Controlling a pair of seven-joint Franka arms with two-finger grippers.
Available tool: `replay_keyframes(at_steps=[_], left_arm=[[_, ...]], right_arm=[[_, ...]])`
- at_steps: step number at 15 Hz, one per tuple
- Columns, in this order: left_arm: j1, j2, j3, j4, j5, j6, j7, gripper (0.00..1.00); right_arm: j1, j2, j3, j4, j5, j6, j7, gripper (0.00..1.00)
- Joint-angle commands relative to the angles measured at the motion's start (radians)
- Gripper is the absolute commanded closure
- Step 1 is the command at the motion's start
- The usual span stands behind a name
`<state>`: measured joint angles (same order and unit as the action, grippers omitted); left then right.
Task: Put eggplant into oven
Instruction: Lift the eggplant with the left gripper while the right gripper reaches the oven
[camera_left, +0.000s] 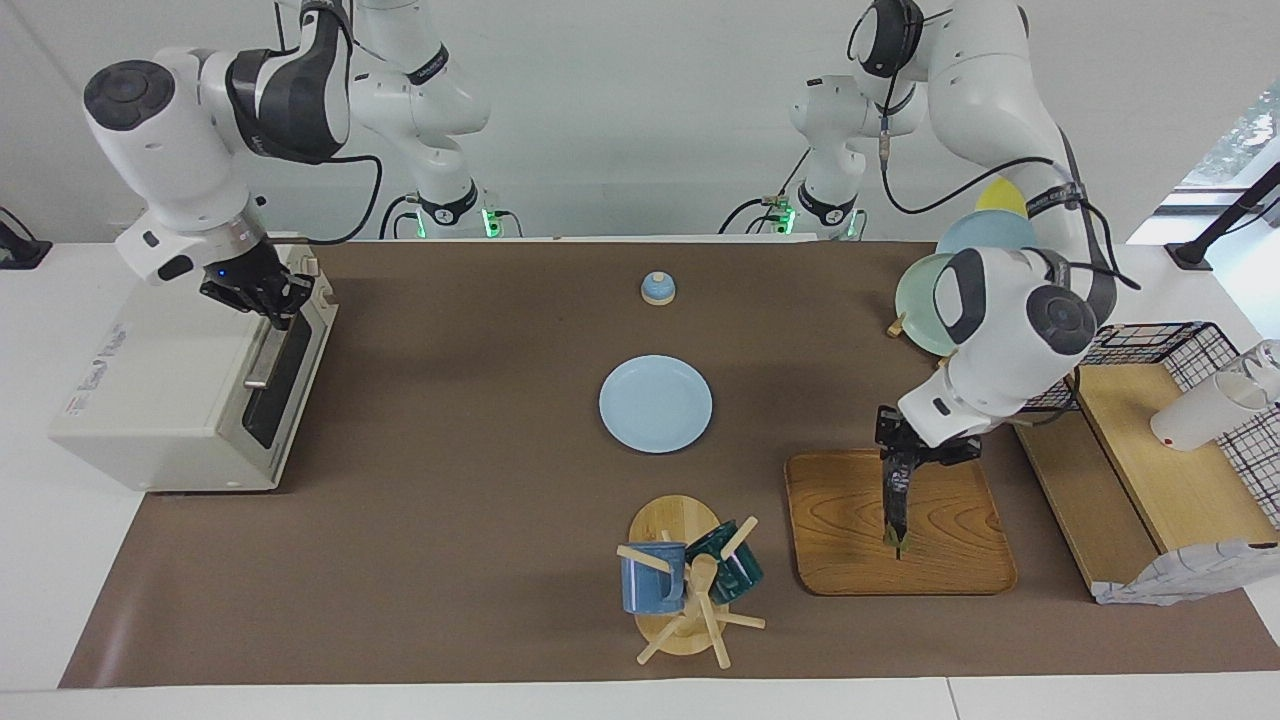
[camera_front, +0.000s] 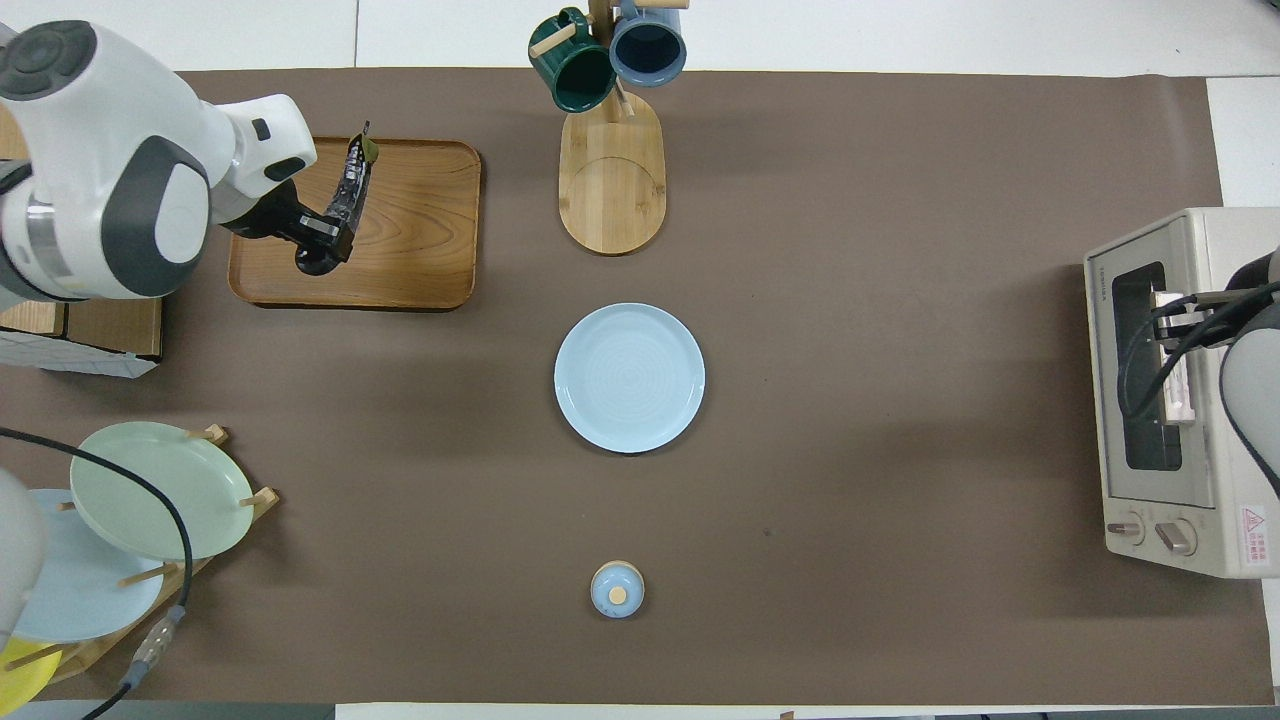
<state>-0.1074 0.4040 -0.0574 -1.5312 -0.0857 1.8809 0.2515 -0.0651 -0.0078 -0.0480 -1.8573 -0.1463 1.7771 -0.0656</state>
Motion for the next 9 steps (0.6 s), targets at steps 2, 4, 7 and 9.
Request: replay_keyframes(at_steps=[2,4,7,9], left_arm=[[-0.067,-0.197,0.008,-0.13,-0.083,-0.112,-0.152,1.0],[-0.135,-0.224,0.008,-0.147,-0.138,-0.126,-0.233,1.0],[-0.253,-0.263,0.01,-0.216,-0.172,-0.088,-0.346,1.0],[-0.352,-0.293,0.008,-0.318,-0.175,0.048,-0.444,1.0]], right_arm=[[-0.01,-0.004,0.005,-0.06,-0.077,0.059,0.041,1.0],[-0.012,-0.004,0.005,-0.075,-0.082,0.062,0.043,1.0],[-0.012,-0.009,0.005,-0.12,-0.084,0.119,0.041,1.0],[-0.012,-0.006,0.005,-0.122,-0.102,0.125,0.038,1.0]])
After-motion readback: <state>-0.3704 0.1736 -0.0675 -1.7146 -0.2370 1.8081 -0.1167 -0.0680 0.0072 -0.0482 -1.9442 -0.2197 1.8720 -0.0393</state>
